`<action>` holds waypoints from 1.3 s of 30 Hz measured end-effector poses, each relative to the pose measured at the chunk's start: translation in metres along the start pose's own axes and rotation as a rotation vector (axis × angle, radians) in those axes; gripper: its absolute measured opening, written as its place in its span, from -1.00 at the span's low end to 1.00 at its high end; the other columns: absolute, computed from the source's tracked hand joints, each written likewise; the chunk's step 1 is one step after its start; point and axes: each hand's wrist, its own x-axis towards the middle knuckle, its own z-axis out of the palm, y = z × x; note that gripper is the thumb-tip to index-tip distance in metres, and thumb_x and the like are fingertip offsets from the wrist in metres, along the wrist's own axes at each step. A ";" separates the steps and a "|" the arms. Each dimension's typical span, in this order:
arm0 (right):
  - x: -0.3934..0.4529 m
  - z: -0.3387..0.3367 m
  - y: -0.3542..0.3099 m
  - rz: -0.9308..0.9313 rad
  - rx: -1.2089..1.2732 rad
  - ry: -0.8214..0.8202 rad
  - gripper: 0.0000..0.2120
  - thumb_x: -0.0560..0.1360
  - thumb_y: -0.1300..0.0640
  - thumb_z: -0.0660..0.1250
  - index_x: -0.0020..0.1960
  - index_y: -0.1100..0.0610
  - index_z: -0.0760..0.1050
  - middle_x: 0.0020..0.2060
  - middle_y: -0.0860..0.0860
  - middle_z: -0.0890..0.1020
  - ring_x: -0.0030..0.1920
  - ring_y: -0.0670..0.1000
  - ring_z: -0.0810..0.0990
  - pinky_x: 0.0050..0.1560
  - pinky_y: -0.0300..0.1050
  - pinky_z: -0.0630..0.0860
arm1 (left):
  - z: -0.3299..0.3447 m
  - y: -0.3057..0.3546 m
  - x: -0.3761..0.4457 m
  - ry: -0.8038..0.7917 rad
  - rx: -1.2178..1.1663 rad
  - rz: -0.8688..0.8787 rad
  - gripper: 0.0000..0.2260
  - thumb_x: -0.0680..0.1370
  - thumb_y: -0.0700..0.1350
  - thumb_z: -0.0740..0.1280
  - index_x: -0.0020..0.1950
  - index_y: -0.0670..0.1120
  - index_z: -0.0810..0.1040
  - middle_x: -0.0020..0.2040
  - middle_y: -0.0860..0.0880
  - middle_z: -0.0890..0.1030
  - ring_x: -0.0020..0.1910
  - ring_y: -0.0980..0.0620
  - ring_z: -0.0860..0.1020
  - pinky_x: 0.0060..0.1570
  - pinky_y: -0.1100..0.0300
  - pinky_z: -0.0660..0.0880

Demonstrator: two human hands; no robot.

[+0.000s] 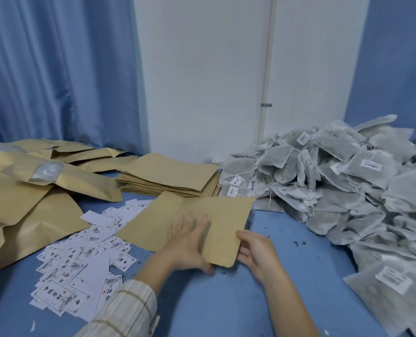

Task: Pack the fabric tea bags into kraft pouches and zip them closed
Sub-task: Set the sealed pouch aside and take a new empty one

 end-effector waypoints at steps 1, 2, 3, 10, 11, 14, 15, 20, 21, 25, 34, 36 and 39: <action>0.003 -0.001 0.004 0.019 0.000 0.003 -0.88 0.52 0.30 0.23 -0.03 0.28 0.54 -0.22 0.14 0.69 -0.21 0.08 0.67 -0.31 -0.11 0.58 | 0.000 0.009 0.001 -0.043 -0.091 0.057 0.14 0.21 0.20 0.50 0.50 0.20 -0.29 0.52 -0.05 -0.33 0.49 -0.06 -0.34 0.44 -0.09 -0.25; 0.005 -0.002 0.007 0.029 0.009 0.004 -0.88 0.51 0.31 0.24 -0.05 0.30 0.54 -0.25 0.15 0.69 -0.23 0.09 0.67 -0.30 -0.09 0.59 | 0.001 0.017 0.001 -0.066 -0.196 0.095 0.15 0.18 0.23 0.50 0.50 0.20 -0.26 0.53 -0.01 -0.31 0.50 -0.02 -0.31 0.46 -0.06 -0.21; 0.007 -0.004 0.009 0.032 0.028 0.001 -0.89 0.50 0.32 0.24 -0.07 0.32 0.54 -0.28 0.16 0.68 -0.26 0.09 0.67 -0.30 -0.07 0.59 | 0.002 0.025 0.001 -0.064 -0.317 0.120 0.11 0.17 0.24 0.47 0.51 0.20 -0.20 0.54 0.02 -0.26 0.51 0.02 -0.26 0.47 -0.03 -0.16; 0.009 -0.007 0.010 0.007 0.192 -0.076 -0.86 0.50 0.26 0.25 -0.12 0.26 0.57 -0.20 0.19 0.68 -0.26 0.06 0.68 -0.34 -0.14 0.58 | 0.025 0.069 0.021 0.367 -0.600 -0.042 -0.48 0.57 0.05 0.21 0.48 -0.07 0.21 0.45 -0.02 0.33 0.39 -0.06 0.34 0.35 0.01 0.28; 0.009 -0.007 0.010 0.002 0.192 -0.074 -0.87 0.50 0.27 0.26 -0.13 0.26 0.57 -0.20 0.18 0.68 -0.27 0.05 0.67 -0.33 -0.14 0.59 | 0.029 0.071 0.022 0.415 -0.562 -0.049 -0.55 0.58 0.02 0.19 0.43 -0.10 0.28 0.39 -0.04 0.41 0.35 -0.07 0.37 0.31 0.03 0.30; 0.009 -0.009 0.010 -0.005 0.184 -0.089 -0.88 0.46 0.30 0.31 -0.15 0.28 0.62 -0.17 0.18 0.69 -0.22 0.05 0.69 -0.30 -0.14 0.60 | 0.040 0.072 0.020 0.520 -0.483 0.004 -0.72 0.60 -0.06 0.15 0.25 -0.15 0.43 0.18 -0.06 0.52 0.21 -0.07 0.45 0.19 0.03 0.35; 0.009 -0.010 0.010 -0.004 0.184 -0.103 -0.88 0.45 0.31 0.32 -0.16 0.28 0.64 -0.16 0.19 0.69 -0.21 0.05 0.69 -0.30 -0.15 0.60 | 0.044 0.072 0.019 0.539 -0.472 0.031 -0.74 0.60 -0.07 0.13 0.22 -0.14 0.44 0.14 -0.05 0.53 0.18 -0.06 0.46 0.17 0.02 0.36; 0.007 -0.011 0.008 0.025 0.277 -0.096 -0.81 0.47 0.33 0.31 -0.24 0.25 0.67 -0.22 0.15 0.70 -0.24 0.02 0.70 -0.36 -0.20 0.58 | 0.047 0.073 0.012 0.597 -0.493 0.117 -0.75 0.63 -0.04 0.10 0.17 -0.13 0.46 0.06 -0.02 0.53 0.09 -0.03 0.48 0.10 0.02 0.39; 0.006 -0.011 0.007 0.025 0.310 -0.086 -0.80 0.47 0.33 0.31 -0.26 0.25 0.67 -0.24 0.14 0.70 -0.26 0.01 0.69 -0.38 -0.21 0.57 | 0.045 0.074 0.011 0.599 -0.494 0.119 -0.76 0.63 -0.02 0.10 0.12 -0.12 0.47 0.03 -0.02 0.54 0.05 -0.02 0.49 0.06 0.03 0.40; 0.003 -0.007 0.008 0.017 0.441 -0.050 -0.86 0.49 0.33 0.30 -0.18 0.26 0.62 -0.29 0.11 0.70 -0.30 -0.02 0.69 -0.41 -0.25 0.57 | 0.041 0.077 0.008 0.636 -0.478 0.129 -0.76 0.62 0.03 0.10 -0.09 -0.08 0.45 -0.13 0.02 0.56 -0.12 -0.01 0.52 -0.13 0.09 0.42; -0.004 0.020 0.023 0.138 0.671 -0.195 -0.70 0.56 -0.06 0.19 -0.04 0.14 0.57 -0.25 0.03 0.68 -0.19 -0.02 0.65 -0.07 -0.15 0.52 | 0.042 0.088 0.005 0.611 -0.587 -0.009 -0.70 0.64 0.01 0.02 0.15 -0.06 0.49 -0.08 -0.13 0.63 -0.07 -0.16 0.56 -0.10 0.02 0.45; -0.006 0.021 0.024 0.134 0.687 -0.195 -0.71 0.57 -0.02 0.18 -0.05 0.15 0.56 -0.25 0.03 0.66 -0.20 -0.02 0.64 -0.06 -0.16 0.51 | 0.044 0.088 0.005 0.614 -0.603 -0.029 -0.69 0.65 -0.01 0.01 0.21 -0.06 0.49 -0.06 -0.14 0.63 -0.05 -0.16 0.56 -0.09 0.03 0.45; -0.006 0.017 0.018 0.062 0.559 -0.154 -0.79 0.55 0.10 0.24 -0.15 0.18 0.57 -0.30 0.06 0.62 -0.22 0.00 0.59 -0.09 -0.15 0.51 | 0.044 0.088 0.002 0.620 -0.601 0.001 -0.69 0.64 0.01 0.02 0.22 -0.04 0.48 -0.03 -0.12 0.63 -0.02 -0.15 0.55 -0.06 0.03 0.46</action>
